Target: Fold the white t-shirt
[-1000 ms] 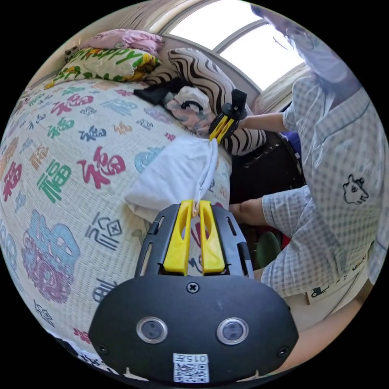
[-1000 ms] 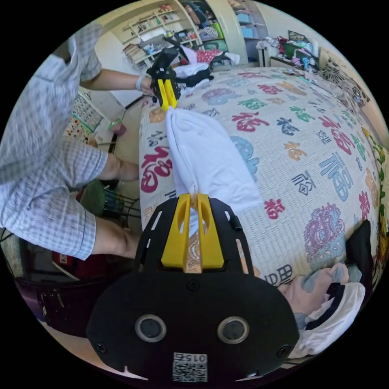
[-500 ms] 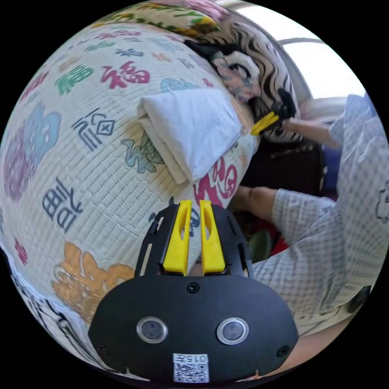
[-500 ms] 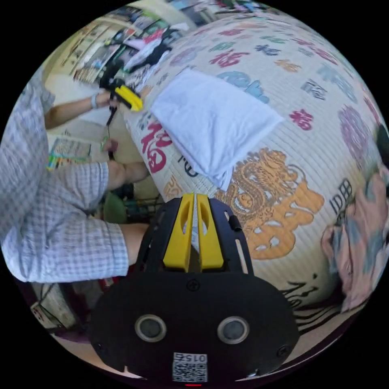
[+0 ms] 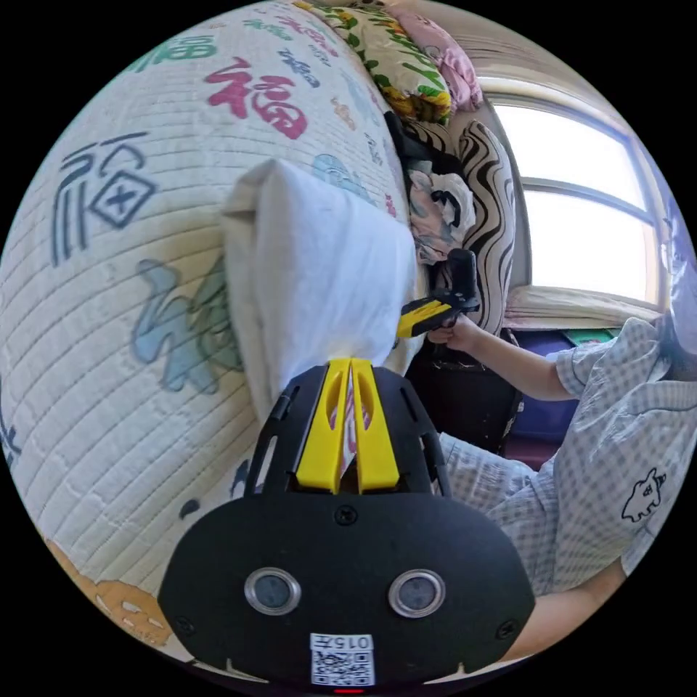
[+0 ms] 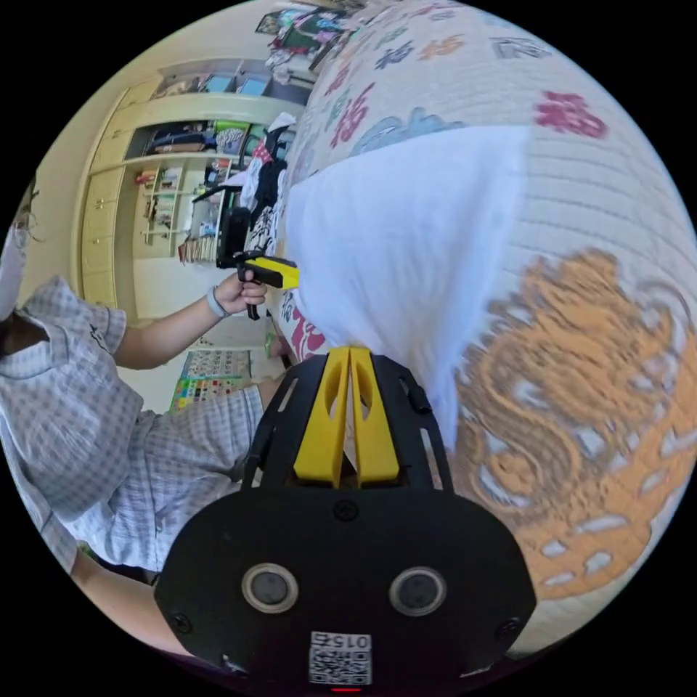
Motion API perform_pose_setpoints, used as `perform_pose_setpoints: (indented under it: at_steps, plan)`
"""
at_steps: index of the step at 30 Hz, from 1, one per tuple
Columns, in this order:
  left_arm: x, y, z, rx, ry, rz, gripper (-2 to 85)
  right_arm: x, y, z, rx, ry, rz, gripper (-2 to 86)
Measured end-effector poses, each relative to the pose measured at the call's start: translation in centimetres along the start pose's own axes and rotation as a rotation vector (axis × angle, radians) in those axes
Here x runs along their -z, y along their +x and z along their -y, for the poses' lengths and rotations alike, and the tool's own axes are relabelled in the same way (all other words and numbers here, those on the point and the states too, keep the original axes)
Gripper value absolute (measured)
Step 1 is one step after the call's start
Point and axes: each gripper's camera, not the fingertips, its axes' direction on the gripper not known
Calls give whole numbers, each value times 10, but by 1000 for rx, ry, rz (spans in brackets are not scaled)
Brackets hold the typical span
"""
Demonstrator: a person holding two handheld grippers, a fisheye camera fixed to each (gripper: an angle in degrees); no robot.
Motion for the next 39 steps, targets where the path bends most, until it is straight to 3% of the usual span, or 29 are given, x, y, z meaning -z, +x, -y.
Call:
perform_pose_setpoints:
  at_steps: [6, 10, 13, 16, 24, 32, 39]
  plan:
    - [91, -26, -40, 97, 51, 107, 9, 41, 29, -24, -89, 80, -63, 9]
    - [153, -22, -49, 56, 167, 20, 109, 67, 34, -19, -46, 241, -16, 98]
    - [169, -26, -35, 24, 167, -17, 157, 57, 52, 10, -37, 224, 51, 139]
    - [170, -32, -17, -19, 141, -92, 172, 34, 70, 46, 7, 149, 108, 124]
    - [195, -24, 1, -133, 120, -235, 153, -30, 75, 124, 117, 29, 250, 100]
    - [243, -17, -11, -93, 134, -343, 62, -63, 63, 154, 26, 77, 249, 34]
    - [377, 8, -90, -75, 267, -350, 54, -108, -13, 219, 106, 7, 240, 21]
